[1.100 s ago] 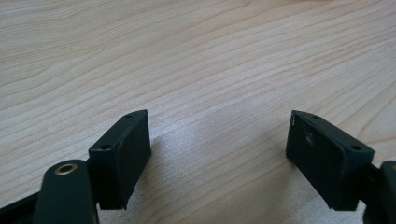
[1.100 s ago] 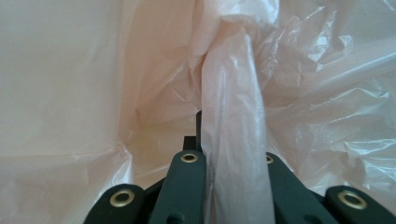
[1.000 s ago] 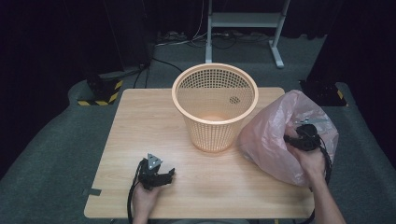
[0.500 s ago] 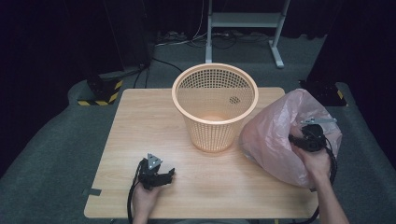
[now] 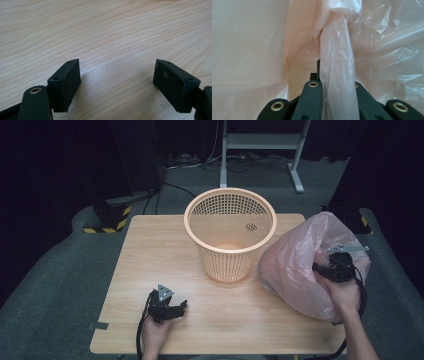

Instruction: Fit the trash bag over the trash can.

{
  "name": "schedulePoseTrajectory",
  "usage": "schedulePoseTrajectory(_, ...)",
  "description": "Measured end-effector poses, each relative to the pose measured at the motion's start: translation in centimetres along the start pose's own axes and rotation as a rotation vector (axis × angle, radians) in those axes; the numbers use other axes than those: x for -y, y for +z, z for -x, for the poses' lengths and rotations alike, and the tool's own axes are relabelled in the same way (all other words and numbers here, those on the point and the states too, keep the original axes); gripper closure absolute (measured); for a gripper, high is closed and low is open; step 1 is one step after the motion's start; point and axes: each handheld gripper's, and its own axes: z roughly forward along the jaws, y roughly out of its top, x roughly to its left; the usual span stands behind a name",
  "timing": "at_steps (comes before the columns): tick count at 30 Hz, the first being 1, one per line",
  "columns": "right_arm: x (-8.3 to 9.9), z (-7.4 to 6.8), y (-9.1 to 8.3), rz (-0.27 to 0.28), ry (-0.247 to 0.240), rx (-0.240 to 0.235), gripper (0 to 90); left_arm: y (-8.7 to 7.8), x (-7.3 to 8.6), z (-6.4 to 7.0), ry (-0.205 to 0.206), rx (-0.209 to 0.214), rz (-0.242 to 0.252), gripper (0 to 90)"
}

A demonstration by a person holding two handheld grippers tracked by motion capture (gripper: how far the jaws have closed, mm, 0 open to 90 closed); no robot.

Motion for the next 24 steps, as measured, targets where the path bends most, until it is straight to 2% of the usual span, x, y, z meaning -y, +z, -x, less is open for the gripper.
schedulePoseTrajectory(8, -0.4, -0.1, -0.9, 0.02, -0.001, -0.008, 88.1, 0.0, 0.0, 0.0, -0.001, 0.0, 0.0, 22.1)
schedulePoseTrajectory(16, -1.2, -0.3, -2.8, 0.061, -0.007, -0.015, 88.2, 0.0, 0.0, 0.0, -0.002, -0.001, 0.0, 22.1)
schedulePoseTrajectory(24, -1.9, -0.5, -3.5, 0.077, -0.019, -0.032, 88.2, 0.0, 0.0, 0.0, -0.003, -0.002, 0.0, 22.1)
